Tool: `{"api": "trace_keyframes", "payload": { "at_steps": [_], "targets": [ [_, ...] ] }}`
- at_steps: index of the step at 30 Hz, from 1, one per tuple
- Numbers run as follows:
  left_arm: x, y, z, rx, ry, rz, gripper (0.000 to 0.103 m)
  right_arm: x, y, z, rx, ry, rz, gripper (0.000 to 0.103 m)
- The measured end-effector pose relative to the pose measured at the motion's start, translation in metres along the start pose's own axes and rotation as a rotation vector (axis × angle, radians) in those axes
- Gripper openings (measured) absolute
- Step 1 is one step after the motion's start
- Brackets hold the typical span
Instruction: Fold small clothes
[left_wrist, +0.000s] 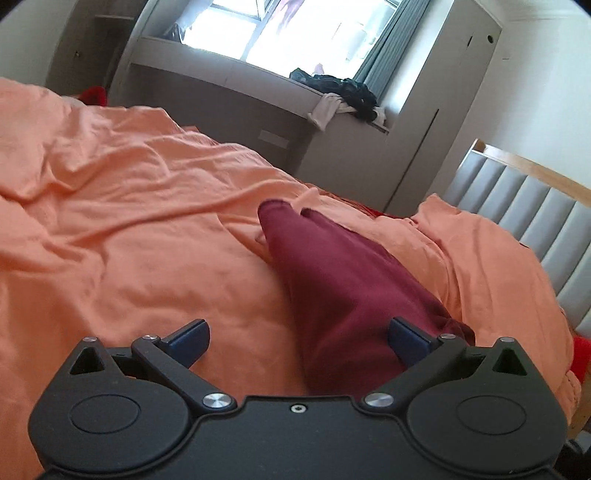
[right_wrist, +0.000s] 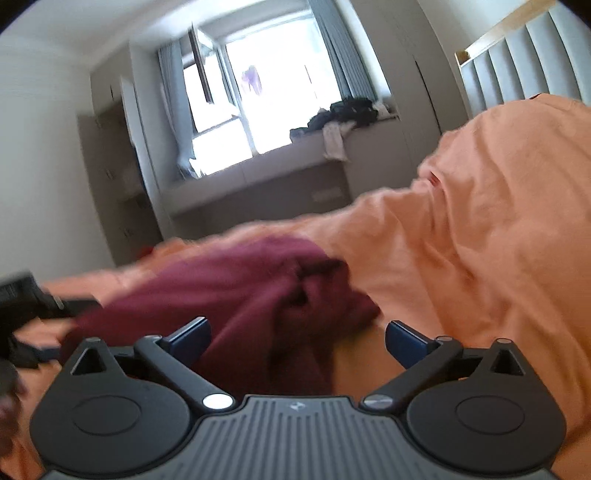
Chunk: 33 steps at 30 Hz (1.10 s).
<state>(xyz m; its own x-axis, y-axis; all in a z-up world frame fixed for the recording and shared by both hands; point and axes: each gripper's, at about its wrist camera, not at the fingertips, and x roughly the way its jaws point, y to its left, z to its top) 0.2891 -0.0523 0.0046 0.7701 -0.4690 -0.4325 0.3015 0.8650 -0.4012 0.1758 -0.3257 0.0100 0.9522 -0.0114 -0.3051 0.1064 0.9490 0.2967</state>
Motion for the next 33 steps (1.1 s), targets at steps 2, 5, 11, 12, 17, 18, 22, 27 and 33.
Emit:
{"api": "trace_keyframes", "payload": {
  "at_steps": [2,5,11,12,17,18,22,27,33],
  "targets": [
    [-0.003,-0.003,-0.002,0.042,-0.001,-0.003,0.103,-0.001,-0.007,-0.008,0.007,0.019,-0.012,0.103],
    [-0.002,-0.012,-0.007,0.114,-0.015,0.013,0.103,-0.004,-0.016,-0.015,0.040,0.028,-0.007,0.103],
    [-0.001,-0.012,-0.007,0.116,-0.022,0.023,0.103,0.000,-0.013,-0.020,0.029,0.027,-0.015,0.103],
    [-0.001,-0.013,-0.008,0.117,-0.021,0.023,0.103,0.002,-0.013,-0.021,0.035,0.029,-0.015,0.103],
    [-0.001,-0.015,-0.009,0.148,-0.030,0.034,0.103,0.004,-0.014,-0.024,0.035,0.027,-0.015,0.103],
    [-0.001,-0.016,-0.010,0.155,-0.033,0.037,0.103,0.005,-0.014,-0.023,0.032,0.026,-0.015,0.103],
    [-0.002,-0.019,-0.011,0.175,-0.043,0.046,0.103,0.003,-0.013,-0.024,0.021,0.023,-0.023,0.103],
    [-0.002,-0.019,-0.011,0.180,-0.045,0.048,0.103,0.002,-0.013,-0.024,0.019,0.023,-0.022,0.103],
    [-0.001,-0.019,-0.012,0.183,-0.041,0.051,0.103,0.002,-0.013,-0.025,0.009,0.015,-0.024,0.103]
  ]
}}
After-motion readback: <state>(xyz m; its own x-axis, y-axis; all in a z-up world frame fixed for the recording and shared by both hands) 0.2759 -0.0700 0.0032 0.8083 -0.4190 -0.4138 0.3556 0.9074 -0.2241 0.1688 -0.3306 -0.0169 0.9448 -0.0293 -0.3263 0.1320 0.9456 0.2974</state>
